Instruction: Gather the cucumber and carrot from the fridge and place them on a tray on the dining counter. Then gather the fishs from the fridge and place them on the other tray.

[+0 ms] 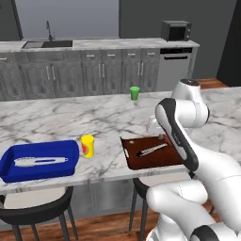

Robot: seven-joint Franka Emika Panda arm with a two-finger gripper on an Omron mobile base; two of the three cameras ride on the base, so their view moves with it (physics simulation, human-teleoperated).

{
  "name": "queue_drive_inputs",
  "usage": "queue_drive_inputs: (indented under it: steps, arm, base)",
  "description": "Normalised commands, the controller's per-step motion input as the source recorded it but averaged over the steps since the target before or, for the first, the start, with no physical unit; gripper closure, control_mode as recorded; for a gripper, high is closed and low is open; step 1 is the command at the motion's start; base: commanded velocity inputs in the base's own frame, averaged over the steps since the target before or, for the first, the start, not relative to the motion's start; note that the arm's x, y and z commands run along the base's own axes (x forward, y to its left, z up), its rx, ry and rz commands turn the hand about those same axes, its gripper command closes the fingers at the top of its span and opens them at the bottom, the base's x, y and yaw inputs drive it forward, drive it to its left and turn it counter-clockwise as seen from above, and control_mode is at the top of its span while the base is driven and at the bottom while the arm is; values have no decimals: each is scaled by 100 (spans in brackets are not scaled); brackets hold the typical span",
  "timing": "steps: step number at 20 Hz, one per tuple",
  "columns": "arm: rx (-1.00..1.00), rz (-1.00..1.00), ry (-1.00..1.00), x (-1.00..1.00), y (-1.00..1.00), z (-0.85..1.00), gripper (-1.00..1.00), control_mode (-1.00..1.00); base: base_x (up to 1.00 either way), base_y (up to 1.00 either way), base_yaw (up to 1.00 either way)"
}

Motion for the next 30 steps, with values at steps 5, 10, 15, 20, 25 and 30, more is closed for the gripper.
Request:
queue_drive_inputs:
  steps: [5,10,15,20,25,30]
  arm:
    - [-1,0,4,70,0,-69,100,-100]
    - [0,0,5,61,1,-62,100,-100]
    - [0,0,2,47,8,-54,100,-100]
    - [-1,0,0,30,15,-46,100,-100]
    - [-2,0,0,6,9,-29,100,-100]
    - [-2,0,0,0,7,-25,100,-100]
  base:
    - [0,0,0]
    - [0,0,0]
    - [0,0,0]
    - [0,0,0]
    - [0,0,0]
    - [0,0,0]
